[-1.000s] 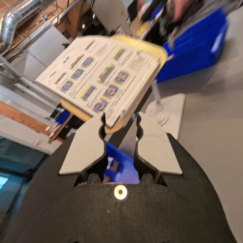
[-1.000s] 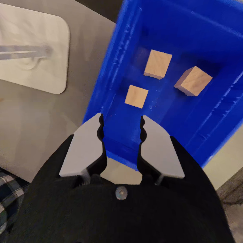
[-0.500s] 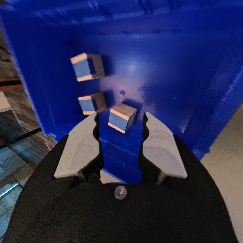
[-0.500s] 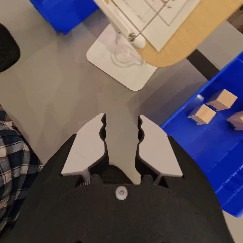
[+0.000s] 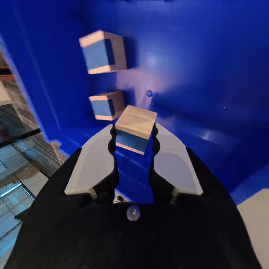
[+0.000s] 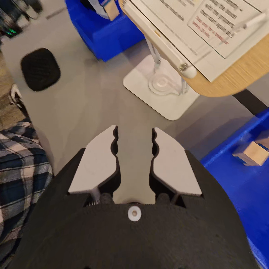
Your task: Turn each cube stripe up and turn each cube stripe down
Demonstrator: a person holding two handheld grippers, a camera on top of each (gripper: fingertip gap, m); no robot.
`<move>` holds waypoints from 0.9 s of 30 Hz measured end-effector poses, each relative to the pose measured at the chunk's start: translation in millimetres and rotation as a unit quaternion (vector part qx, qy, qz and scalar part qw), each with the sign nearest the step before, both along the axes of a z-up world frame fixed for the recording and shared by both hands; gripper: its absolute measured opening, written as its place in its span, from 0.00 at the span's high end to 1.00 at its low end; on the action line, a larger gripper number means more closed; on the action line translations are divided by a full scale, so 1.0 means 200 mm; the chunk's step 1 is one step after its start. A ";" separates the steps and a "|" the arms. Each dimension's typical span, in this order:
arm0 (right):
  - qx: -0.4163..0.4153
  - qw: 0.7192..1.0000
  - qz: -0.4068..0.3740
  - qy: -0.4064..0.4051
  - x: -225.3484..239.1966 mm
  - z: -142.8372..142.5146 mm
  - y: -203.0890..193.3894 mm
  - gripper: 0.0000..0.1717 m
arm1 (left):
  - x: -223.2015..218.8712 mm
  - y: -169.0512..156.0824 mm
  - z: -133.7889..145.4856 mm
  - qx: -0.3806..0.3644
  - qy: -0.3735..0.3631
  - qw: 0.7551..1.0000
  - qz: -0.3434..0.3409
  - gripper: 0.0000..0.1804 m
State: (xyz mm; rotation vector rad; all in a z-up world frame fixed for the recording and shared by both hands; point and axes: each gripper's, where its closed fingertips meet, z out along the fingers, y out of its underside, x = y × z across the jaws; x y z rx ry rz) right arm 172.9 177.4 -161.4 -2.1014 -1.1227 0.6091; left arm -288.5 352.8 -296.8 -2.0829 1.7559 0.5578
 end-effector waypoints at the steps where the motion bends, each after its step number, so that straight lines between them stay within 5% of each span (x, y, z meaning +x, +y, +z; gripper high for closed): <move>1: -0.001 1.000 0.009 0.018 -0.04 0.02 -0.02 0.74 | 0.03 -0.02 0.07 0.032 -0.027 0.999 0.003 0.73; 10: -0.019 0.978 0.082 0.192 -0.43 0.21 -0.18 0.70 | 0.52 -0.56 0.77 0.271 -0.226 0.934 -0.057 0.73; 18: -0.012 0.971 0.122 0.205 -0.65 0.26 -0.38 0.69 | 1.08 -1.05 0.97 0.303 -0.283 0.891 -0.187 0.73; 27: -0.019 0.967 0.124 0.223 -0.67 0.30 -0.52 0.68 | 1.34 -1.27 1.10 0.311 -0.358 0.847 -0.240 0.73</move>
